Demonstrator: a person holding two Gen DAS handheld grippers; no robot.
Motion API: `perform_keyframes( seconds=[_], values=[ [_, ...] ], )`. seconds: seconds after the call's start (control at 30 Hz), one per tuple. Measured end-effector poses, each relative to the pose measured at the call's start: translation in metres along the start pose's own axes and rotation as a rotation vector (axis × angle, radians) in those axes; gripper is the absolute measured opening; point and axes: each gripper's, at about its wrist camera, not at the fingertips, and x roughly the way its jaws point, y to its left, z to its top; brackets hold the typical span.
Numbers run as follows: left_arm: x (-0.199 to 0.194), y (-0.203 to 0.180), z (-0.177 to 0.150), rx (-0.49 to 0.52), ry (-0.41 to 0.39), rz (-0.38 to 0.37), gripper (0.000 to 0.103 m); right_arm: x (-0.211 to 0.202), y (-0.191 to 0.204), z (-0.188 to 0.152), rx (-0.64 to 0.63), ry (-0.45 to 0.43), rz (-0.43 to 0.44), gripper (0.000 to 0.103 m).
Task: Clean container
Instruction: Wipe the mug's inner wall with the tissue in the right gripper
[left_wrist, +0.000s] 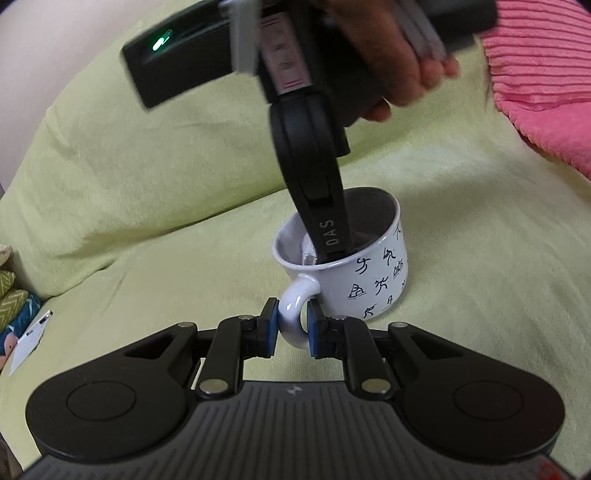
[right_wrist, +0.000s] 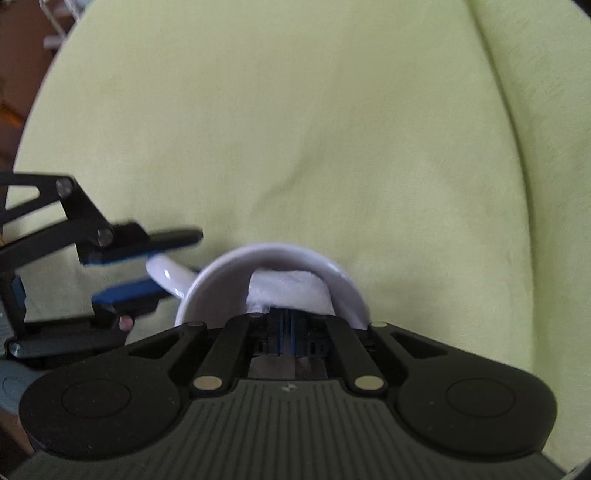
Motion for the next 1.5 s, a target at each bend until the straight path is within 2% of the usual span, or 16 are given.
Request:
perform_keyframes(
  seconds=[0.17, 0.27, 0.4, 0.53, 0.77, 0.83, 0.93, 1.03, 1.13, 1.2, 1.27, 1.33, 1.37, 1.43, 1.5],
  values=[
    [0.002, -0.011, 0.002, 0.043, -0.011, 0.024, 0.016, 0.007, -0.005, 0.000, 0.012, 0.138, 0.069, 0.002],
    [0.005, -0.007, 0.003, 0.025, -0.002, 0.024, 0.016, 0.007, -0.003, -0.007, 0.026, 0.134, 0.116, 0.004],
    [0.007, -0.007, 0.004, 0.011, 0.001, 0.018, 0.014, 0.006, -0.010, -0.024, 0.091, 0.063, 0.240, 0.005],
    [0.011, -0.010, 0.005, 0.019, 0.011, 0.037, 0.013, 0.001, -0.012, -0.047, 0.137, -0.082, 0.278, 0.004],
    [0.017, -0.011, 0.003, 0.021, 0.027, 0.062, 0.014, -0.006, -0.002, -0.083, 0.241, -0.355, 0.227, 0.000],
    [0.019, -0.010, 0.003, 0.014, 0.032, 0.063, 0.014, -0.007, 0.000, -0.087, 0.263, -0.407, 0.199, 0.000],
    [0.020, -0.009, 0.002, 0.012, 0.032, 0.058, 0.014, -0.010, 0.004, -0.090, 0.281, -0.428, 0.163, 0.000],
    [0.020, -0.007, 0.001, 0.011, 0.026, 0.055, 0.014, -0.013, 0.011, -0.092, 0.305, -0.432, 0.069, 0.000],
    [0.020, -0.006, 0.000, 0.007, 0.022, 0.058, 0.014, -0.005, 0.005, -0.083, 0.297, -0.384, -0.025, 0.000],
    [0.021, -0.004, 0.000, -0.001, 0.027, 0.056, 0.015, -0.004, 0.007, -0.079, 0.290, -0.319, -0.066, 0.000],
    [0.022, -0.003, 0.000, -0.004, 0.035, 0.055, 0.015, -0.010, 0.011, -0.078, 0.254, -0.273, -0.050, 0.002],
    [0.025, -0.003, -0.001, -0.006, 0.042, 0.053, 0.015, -0.020, 0.014, -0.085, 0.208, -0.266, -0.018, 0.021],
    [0.026, -0.002, -0.001, -0.005, 0.046, 0.053, 0.015, -0.027, 0.015, -0.089, 0.199, -0.279, -0.009, 0.024],
    [0.028, -0.001, -0.001, -0.011, 0.052, 0.050, 0.015, -0.042, 0.016, -0.101, 0.180, -0.306, -0.009, 0.025],
    [0.028, -0.001, 0.000, -0.018, 0.052, 0.045, 0.015, -0.058, 0.020, -0.111, 0.146, -0.343, -0.049, 0.025]
  ],
)
